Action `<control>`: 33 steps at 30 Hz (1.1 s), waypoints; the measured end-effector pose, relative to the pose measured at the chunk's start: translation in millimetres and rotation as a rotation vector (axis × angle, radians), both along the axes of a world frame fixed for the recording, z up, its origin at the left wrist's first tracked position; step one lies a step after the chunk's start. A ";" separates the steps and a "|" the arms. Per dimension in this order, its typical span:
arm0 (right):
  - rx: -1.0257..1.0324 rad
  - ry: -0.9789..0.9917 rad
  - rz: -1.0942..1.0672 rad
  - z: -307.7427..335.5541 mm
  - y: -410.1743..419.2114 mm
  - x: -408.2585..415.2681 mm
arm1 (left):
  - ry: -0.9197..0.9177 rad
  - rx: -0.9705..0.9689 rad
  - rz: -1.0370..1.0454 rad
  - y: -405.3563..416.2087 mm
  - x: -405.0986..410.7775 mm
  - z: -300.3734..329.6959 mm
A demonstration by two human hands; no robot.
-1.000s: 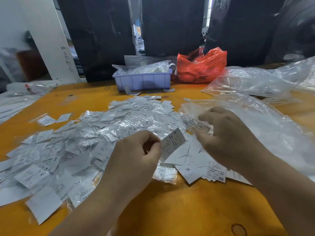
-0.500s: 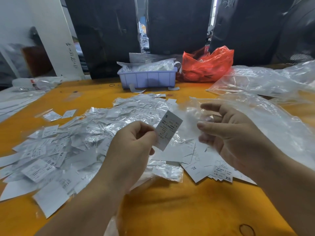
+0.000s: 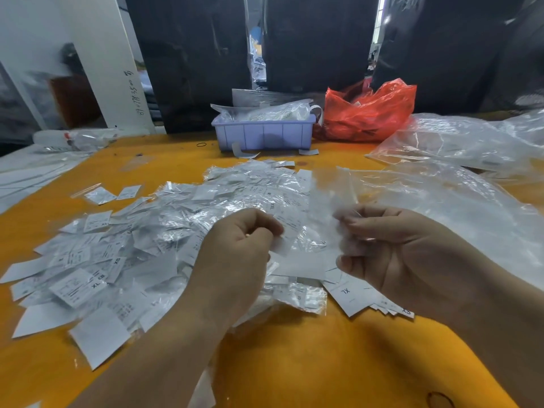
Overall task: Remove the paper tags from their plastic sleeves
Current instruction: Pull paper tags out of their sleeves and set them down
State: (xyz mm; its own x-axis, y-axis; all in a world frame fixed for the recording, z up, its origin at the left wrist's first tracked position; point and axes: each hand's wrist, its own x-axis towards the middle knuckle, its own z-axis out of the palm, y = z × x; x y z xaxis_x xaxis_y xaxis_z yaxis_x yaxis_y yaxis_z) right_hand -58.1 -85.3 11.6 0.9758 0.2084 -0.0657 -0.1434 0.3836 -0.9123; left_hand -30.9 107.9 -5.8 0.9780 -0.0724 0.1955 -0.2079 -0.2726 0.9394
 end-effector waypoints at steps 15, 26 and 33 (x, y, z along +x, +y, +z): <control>-0.178 0.029 -0.066 -0.9 8.3 -4.2 | -0.044 0.007 -0.342 -7.2 -10.0 0.9; -0.103 -0.070 -0.174 6.6 2.9 -5.5 | 0.038 -0.098 -0.202 -0.6 -3.0 3.1; -0.349 -0.420 -0.251 6.1 0.0 -9.0 | 0.135 0.019 -0.243 0.4 -2.0 3.8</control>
State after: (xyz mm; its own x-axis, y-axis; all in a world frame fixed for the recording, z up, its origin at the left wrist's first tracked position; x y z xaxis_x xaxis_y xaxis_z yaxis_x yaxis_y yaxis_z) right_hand -67.1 -85.3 17.7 0.9497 0.0039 0.3130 0.3128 0.0263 -0.9494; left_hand -33.0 108.4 -2.1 0.9485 -0.3108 0.0606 -0.1425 -0.2481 0.9582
